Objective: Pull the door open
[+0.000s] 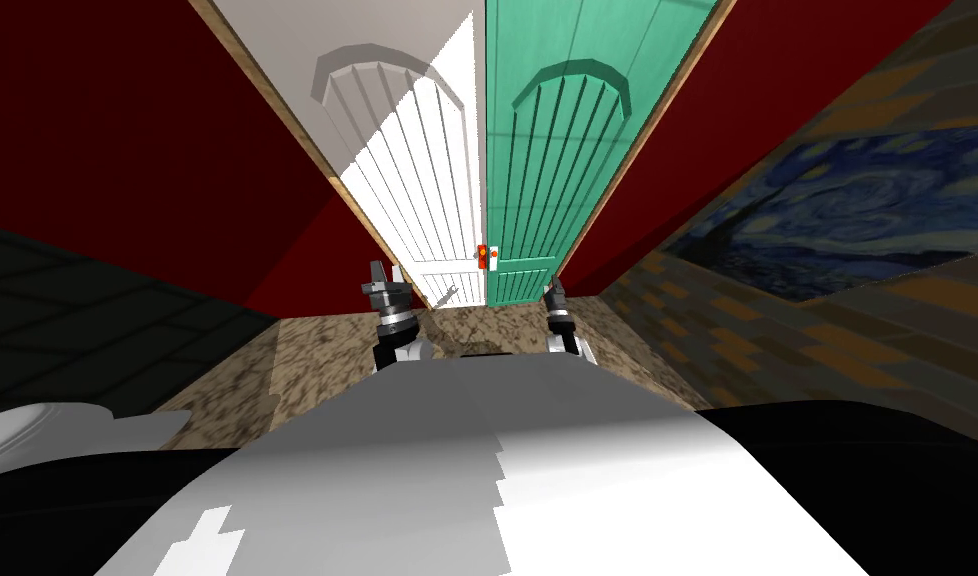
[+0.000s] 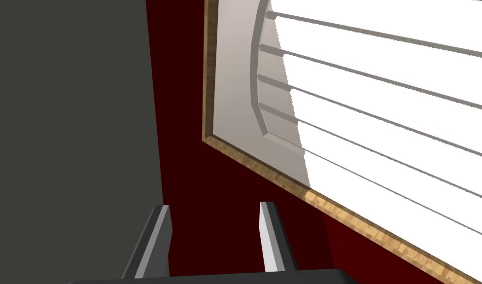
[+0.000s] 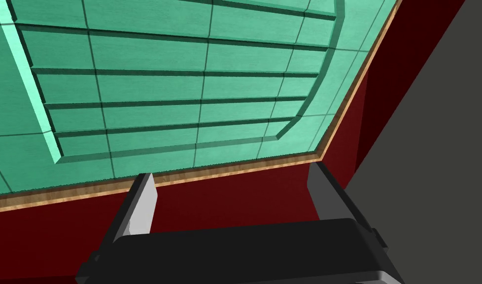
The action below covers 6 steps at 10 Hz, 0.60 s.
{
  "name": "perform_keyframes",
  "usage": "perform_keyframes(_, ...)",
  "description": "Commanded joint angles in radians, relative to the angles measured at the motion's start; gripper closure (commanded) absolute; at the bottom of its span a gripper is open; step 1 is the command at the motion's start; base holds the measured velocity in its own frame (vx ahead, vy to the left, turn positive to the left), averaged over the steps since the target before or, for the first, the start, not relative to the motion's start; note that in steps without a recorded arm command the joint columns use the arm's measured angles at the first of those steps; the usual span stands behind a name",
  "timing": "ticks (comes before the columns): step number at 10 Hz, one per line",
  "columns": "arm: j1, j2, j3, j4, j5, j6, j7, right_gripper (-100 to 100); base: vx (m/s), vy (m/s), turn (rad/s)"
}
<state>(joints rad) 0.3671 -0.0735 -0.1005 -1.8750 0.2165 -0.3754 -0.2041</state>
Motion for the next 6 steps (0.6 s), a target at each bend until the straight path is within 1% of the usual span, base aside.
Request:
perform_keyframes(1,-0.013,-0.002,-0.003,0.034,0.012,0.003,-0.02,-100,0.164,0.073,0.053)
perform_keyframes(2,-0.022,-0.005,-0.005,0.061,0.023,0.007,-0.038,-100,0.154,0.092,0.067)
perform_keyframes(3,-0.027,-0.006,-0.006,0.074,0.029,0.009,-0.047,-100,0.15,0.086,0.051)
perform_keyframes(6,-0.05,-0.011,-0.012,0.14,0.055,0.019,-0.092,-100,0.17,0.088,0.062)
